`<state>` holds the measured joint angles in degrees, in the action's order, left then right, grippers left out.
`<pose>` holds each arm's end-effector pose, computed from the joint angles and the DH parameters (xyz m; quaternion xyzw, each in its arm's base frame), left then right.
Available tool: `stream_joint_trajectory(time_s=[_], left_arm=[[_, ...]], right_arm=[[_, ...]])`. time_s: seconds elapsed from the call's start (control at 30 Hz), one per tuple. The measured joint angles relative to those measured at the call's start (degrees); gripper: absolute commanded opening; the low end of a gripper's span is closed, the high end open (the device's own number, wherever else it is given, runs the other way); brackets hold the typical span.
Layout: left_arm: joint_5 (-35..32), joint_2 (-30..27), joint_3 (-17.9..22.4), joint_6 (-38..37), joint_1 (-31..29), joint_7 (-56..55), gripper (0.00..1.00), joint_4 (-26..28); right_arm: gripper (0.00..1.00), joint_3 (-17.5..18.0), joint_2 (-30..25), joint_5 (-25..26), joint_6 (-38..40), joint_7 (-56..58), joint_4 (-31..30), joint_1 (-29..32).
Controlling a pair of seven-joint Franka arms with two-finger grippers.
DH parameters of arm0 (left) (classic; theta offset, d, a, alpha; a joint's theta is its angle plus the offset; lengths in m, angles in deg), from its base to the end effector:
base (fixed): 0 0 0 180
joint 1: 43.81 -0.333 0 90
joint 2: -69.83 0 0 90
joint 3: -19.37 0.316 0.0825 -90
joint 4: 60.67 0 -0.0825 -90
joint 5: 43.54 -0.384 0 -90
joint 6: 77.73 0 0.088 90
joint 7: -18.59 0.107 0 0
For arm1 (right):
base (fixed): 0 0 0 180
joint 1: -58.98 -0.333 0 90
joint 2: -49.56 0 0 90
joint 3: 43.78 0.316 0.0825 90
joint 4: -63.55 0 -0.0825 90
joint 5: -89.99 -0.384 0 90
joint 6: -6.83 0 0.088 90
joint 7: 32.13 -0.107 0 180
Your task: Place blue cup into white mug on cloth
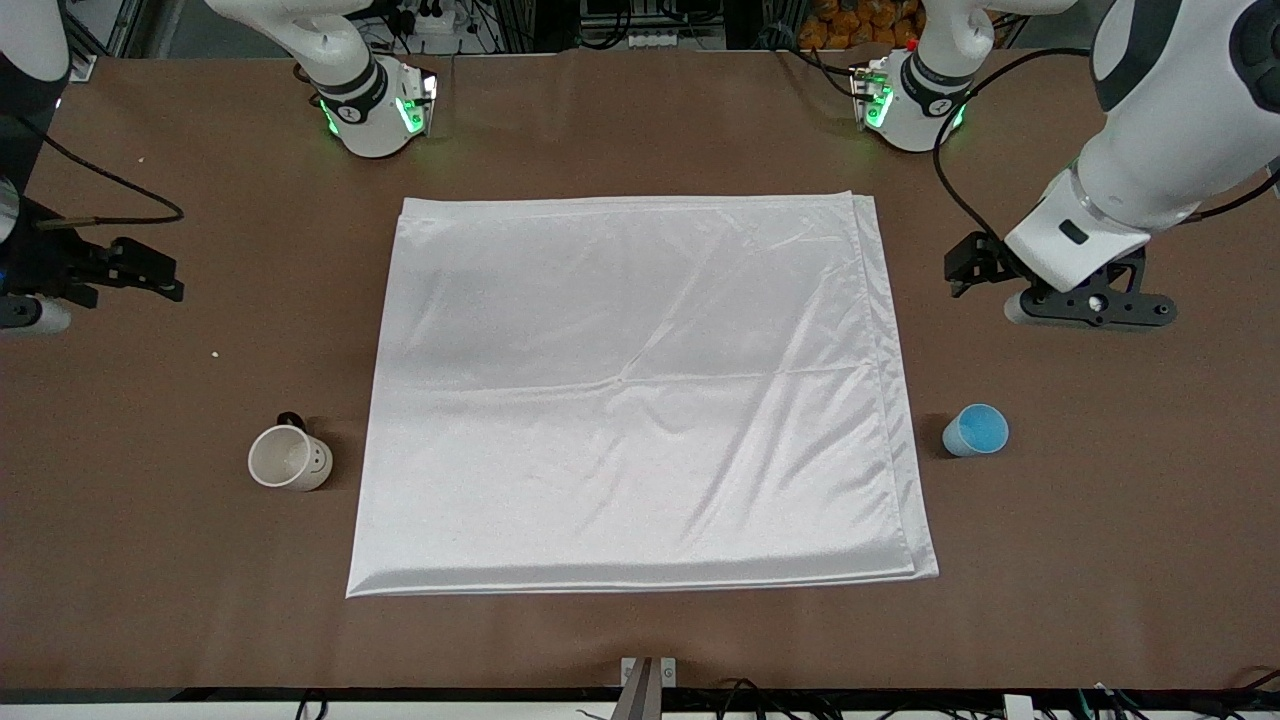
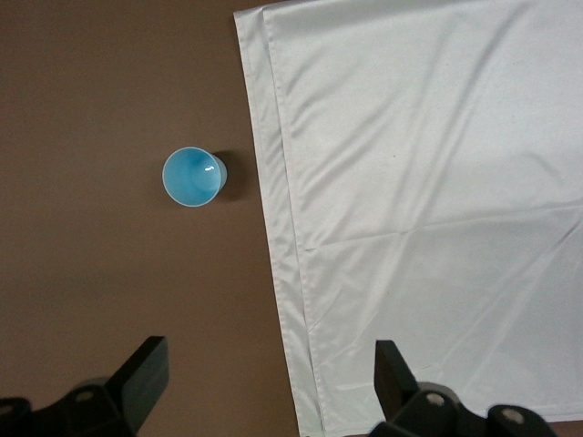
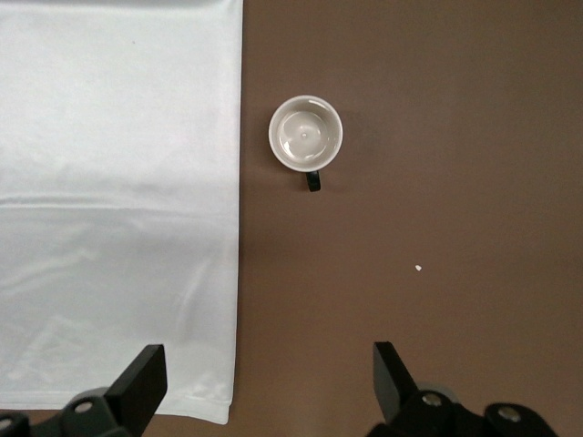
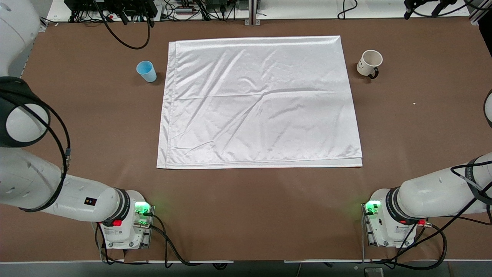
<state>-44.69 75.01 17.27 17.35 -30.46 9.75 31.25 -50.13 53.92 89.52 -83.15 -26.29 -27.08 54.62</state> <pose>0.5657 -0.1534 0.5647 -0.9981 0.0587 0.0154 0.0118 0.5740 -0.0168 0.5766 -0.9985 -0.0334 0.0434 0.0029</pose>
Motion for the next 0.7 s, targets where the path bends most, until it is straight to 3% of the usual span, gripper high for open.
stream_joint_trajectory(time_s=[0.27, 0.7], left_arm=[[-0.05, 1.93, 0.06, 5.80, -0.17, 0.00, 1.00, 3.47], [-3.90, 4.69, 0.11, 16.30, -1.07, 0.00, 1.00, 9.42]], right_arm=[[1.00, -0.03, 1.35, 0.11, -3.89, 0.00, -5.15, 0.02], [1.00, -0.02, 4.50, 0.12, -27.19, 0.00, -21.11, 0.03]])
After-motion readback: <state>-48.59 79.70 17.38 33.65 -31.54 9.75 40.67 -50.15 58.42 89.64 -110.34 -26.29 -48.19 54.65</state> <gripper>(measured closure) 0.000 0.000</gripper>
